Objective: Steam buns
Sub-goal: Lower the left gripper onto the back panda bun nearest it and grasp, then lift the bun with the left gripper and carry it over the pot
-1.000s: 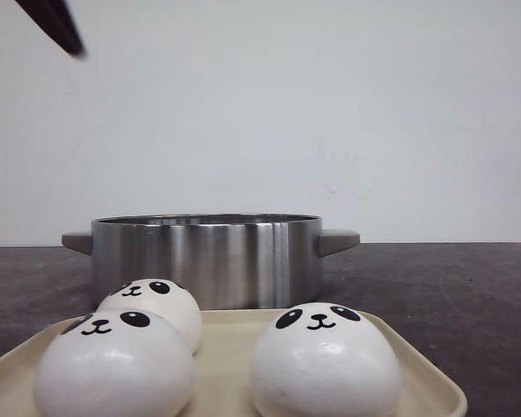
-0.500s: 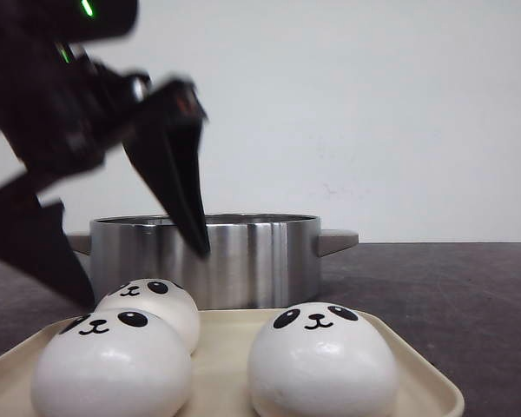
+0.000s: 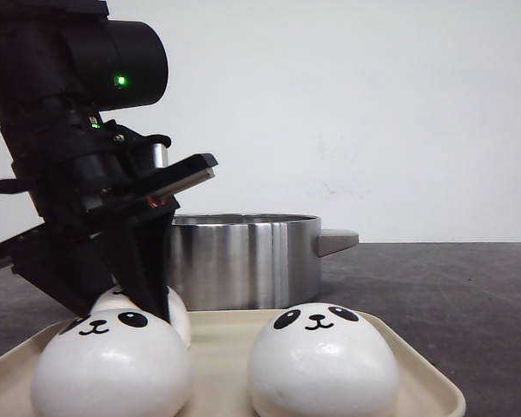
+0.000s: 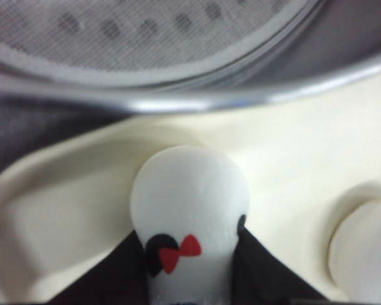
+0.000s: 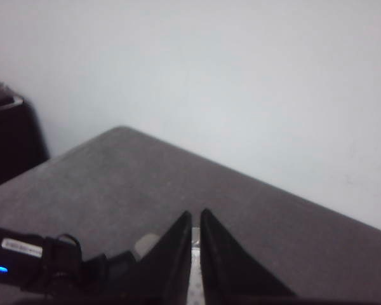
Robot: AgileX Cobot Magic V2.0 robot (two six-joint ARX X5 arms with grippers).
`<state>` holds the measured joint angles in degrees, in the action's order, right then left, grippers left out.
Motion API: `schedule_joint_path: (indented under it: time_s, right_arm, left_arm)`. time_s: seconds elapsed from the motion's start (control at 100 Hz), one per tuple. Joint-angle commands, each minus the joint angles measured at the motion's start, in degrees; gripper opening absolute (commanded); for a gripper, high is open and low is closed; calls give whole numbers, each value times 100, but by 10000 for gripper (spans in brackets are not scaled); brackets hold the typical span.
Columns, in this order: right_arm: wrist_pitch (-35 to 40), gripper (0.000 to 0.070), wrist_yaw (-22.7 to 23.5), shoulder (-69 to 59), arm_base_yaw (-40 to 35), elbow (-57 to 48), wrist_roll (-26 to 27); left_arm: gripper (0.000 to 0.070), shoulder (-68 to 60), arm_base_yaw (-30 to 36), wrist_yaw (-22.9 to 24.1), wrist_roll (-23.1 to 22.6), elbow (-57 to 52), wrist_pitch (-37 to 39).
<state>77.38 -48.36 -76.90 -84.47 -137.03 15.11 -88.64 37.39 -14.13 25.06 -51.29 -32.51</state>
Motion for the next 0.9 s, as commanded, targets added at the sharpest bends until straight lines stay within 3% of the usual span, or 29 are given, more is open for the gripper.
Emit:
schedule_joint_path:
  time_s: [0.0,0.12,0.24,0.4,0.65,0.78,0.89]
  right_arm:
    - [448,16,-160,98,-96,48,258]
    - [448,16,-315,238,-96,315,297]
    - [448,16,-315,297,-96,334,385]
    - [446,16,-313,365,-96,334,444]
    - [446,16,-269,302,-96,348,636]
    - [446,16,-271,278,-96,352,820]
    - [446,16,-271,278,-96,354,901]
  left_arm:
    - [11,199,59,-144,-33,-184,-111]
    - [11,872,116,-533,-9,-435,-216]
    - [11,1567,142,-527,37,-841,-313]
    - [12,1832,48,289,-144,-1700,-415]
    - [11,442,-662,562,-1104,-3176,-1099]
    - [11,-428,-927,603,-1215,-3532,-1132]
    - [11,-1062,-1058,984,-1217,-3733,-1088]
